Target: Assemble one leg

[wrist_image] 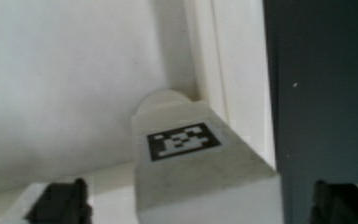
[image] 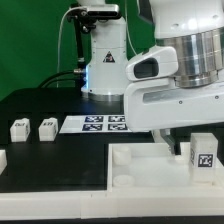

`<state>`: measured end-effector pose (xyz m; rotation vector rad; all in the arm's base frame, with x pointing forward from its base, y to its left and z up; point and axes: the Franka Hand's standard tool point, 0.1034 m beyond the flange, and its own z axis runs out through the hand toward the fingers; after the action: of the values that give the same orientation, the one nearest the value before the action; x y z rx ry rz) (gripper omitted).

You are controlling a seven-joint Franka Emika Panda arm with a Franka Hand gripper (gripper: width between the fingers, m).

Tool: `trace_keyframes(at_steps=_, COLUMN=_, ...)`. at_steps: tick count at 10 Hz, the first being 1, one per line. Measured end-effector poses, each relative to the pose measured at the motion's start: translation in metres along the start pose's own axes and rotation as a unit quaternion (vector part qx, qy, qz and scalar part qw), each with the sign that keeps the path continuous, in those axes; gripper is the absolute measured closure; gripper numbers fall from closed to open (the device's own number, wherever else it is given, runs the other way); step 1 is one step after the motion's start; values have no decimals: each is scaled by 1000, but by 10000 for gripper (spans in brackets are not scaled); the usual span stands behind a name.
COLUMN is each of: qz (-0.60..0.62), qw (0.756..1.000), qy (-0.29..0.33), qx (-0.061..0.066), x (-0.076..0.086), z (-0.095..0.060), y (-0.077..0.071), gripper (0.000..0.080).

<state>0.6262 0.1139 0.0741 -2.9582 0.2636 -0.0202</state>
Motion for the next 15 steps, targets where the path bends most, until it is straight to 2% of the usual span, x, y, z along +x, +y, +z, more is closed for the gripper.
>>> trace_keyframes(at_steps=1, qz=19, qw=1000, qy=0, qx=1, x=0, z=0, y=-1, gripper=270)
trace_keyframes(at_steps=2, qz=77, qw=997, qy=-1, qx=3, x=-1, z=0, y=-1, gripper=452)
trace_keyframes(at_steps=3, qz=131, qw=991, qy=-2, qx=2, x=-1, z=1, y=2, gripper=496)
trace_keyframes(at_steps=4, qz=190, qw=982, qy=-3, qx=3, x=-1, z=1, y=2, gripper=496)
trace_keyframes(at_steps=5, qz=284, qw=959, qy=-5, qx=9, x=0, z=1, y=2, gripper=497)
trace_keyframes(at_steps=6, qz=383, qw=923, qy=-10, qx=16, x=0, z=1, y=2, gripper=497)
trace_keyframes(at_steps=8, qz=545, qw=838, qy=-19, qx=40, x=-1, z=4, y=1, gripper=497)
trace_keyframes(at_steps=9, qz=567, qw=822, qy=-23, qx=48, x=1, z=3, y=3, gripper=497)
trace_keyframes(at_steps=10, qz=569, qw=820, qy=-24, qx=48, x=0, z=3, y=3, gripper=497)
trace_keyframes(at_steps=12, qz=549, qw=834, qy=-24, qx=48, x=0, z=4, y=2, gripper=497)
trace_keyframes(at_steps=13, qz=505, qw=862, qy=-22, qx=42, x=-1, z=4, y=2, gripper=439)
trace_keyframes(at_steps=14, qz=438, qw=898, qy=-19, qx=33, x=-3, z=3, y=0, gripper=258)
trace_keyframes(at_steps=15, qz=357, qw=934, qy=-13, qx=23, x=-3, z=3, y=-2, gripper=258)
